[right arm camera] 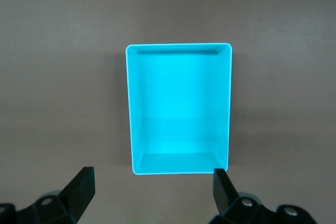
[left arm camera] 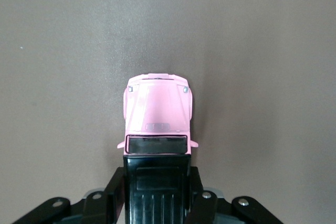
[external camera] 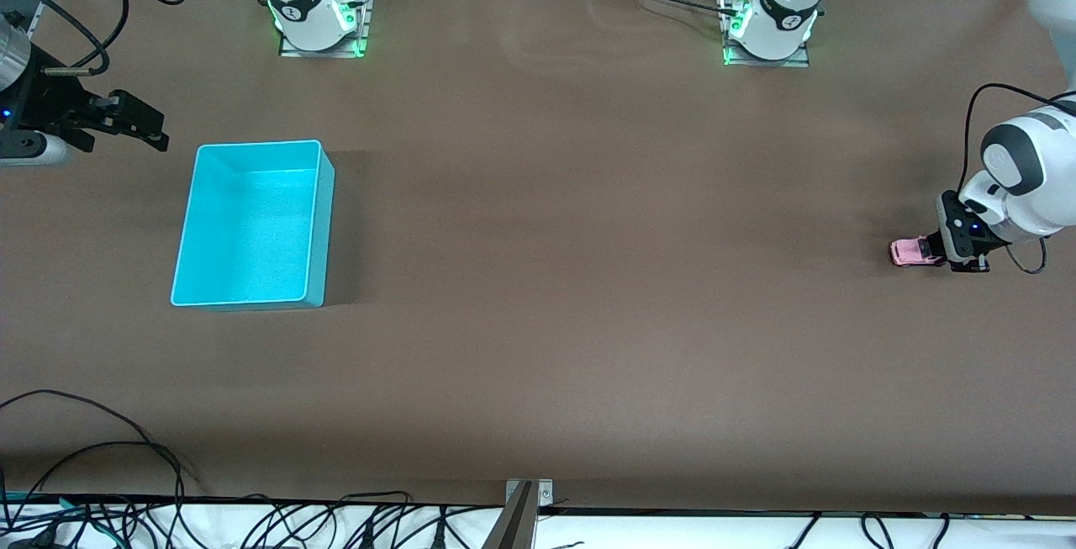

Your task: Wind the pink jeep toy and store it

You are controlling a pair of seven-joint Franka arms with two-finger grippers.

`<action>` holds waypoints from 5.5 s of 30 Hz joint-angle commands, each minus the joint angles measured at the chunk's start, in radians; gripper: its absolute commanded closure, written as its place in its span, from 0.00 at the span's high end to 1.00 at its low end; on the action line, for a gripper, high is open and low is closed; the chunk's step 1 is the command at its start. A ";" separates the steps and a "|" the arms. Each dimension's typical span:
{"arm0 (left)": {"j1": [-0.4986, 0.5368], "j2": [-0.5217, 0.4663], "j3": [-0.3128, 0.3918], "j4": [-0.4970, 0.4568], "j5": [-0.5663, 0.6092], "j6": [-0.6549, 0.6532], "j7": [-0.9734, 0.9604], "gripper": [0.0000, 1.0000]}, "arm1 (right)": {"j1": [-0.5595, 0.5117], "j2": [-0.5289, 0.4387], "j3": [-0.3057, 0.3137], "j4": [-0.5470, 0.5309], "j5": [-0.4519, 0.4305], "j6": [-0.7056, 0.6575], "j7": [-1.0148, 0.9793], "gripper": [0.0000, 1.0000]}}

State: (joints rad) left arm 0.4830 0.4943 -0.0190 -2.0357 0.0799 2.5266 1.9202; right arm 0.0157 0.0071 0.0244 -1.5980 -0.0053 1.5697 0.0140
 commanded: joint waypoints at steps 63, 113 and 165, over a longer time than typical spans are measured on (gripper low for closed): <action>-0.082 -0.042 -0.200 0.583 -0.019 -0.937 -0.536 1.00 | -0.007 -0.001 0.000 0.000 0.019 -0.002 -0.009 1.00; -0.251 -0.152 -0.263 0.701 -0.034 -0.976 -1.500 1.00 | -0.007 0.002 0.000 -0.002 0.018 -0.005 -0.016 1.00; -0.529 -0.491 0.028 0.361 -0.109 -0.904 -1.762 1.00 | 0.127 0.229 0.084 -0.328 0.111 0.351 -1.148 1.00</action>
State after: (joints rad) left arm -0.0523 0.0037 0.0194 -1.6988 -0.0125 1.6326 0.1640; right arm 0.1461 0.2703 0.0820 -1.7926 0.0868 1.8027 -1.0762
